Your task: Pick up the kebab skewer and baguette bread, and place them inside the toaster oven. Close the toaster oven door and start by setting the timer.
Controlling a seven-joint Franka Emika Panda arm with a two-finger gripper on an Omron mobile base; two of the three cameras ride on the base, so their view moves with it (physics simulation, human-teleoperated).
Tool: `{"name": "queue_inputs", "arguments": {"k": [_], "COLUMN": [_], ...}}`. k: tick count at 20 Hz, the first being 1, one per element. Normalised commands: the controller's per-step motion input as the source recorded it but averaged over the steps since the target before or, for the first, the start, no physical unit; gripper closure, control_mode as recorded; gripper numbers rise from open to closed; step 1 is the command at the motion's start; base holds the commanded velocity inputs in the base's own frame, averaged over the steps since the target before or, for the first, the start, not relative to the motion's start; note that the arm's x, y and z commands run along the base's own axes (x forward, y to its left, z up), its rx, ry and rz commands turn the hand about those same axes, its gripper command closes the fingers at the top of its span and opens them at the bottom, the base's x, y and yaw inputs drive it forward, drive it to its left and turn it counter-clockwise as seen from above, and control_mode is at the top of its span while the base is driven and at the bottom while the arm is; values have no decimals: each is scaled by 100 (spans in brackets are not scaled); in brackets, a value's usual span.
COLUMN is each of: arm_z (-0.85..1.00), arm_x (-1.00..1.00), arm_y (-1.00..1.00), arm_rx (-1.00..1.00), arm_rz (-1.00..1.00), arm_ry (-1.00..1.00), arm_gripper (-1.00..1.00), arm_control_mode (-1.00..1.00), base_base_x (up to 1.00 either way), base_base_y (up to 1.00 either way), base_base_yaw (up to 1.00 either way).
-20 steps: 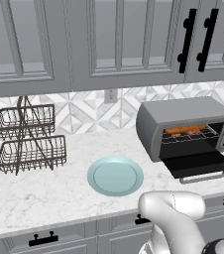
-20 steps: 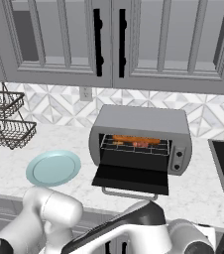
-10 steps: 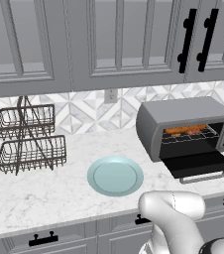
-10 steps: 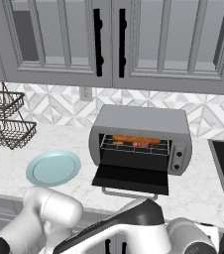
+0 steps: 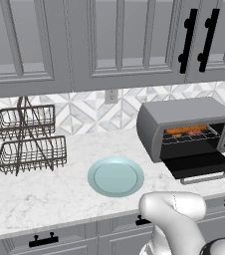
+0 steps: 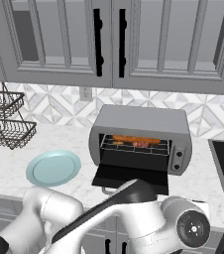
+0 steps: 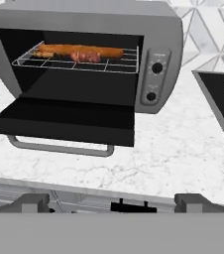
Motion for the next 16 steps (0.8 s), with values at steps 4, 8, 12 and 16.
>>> {"name": "queue_inputs", "arguments": {"k": [4,8,12,16], "arm_z": [-11,-44,-34,-1], "arm_x": [32,8,2,11], "arm_y": [24,16,0,0], "arm_rx": [-5,-6,-1,0], "arm_rz": [5,15,18,12], "arm_ry": [0,-1,-6,-7], "arm_gripper": [-100,-100,-100,-100], "arm_control_mode": [-100,-100,-100,-100], "base_base_x": [0,0,0,0], "base_base_y": [0,0,0,0], "base_base_yaw": [0,0,0,0]}}
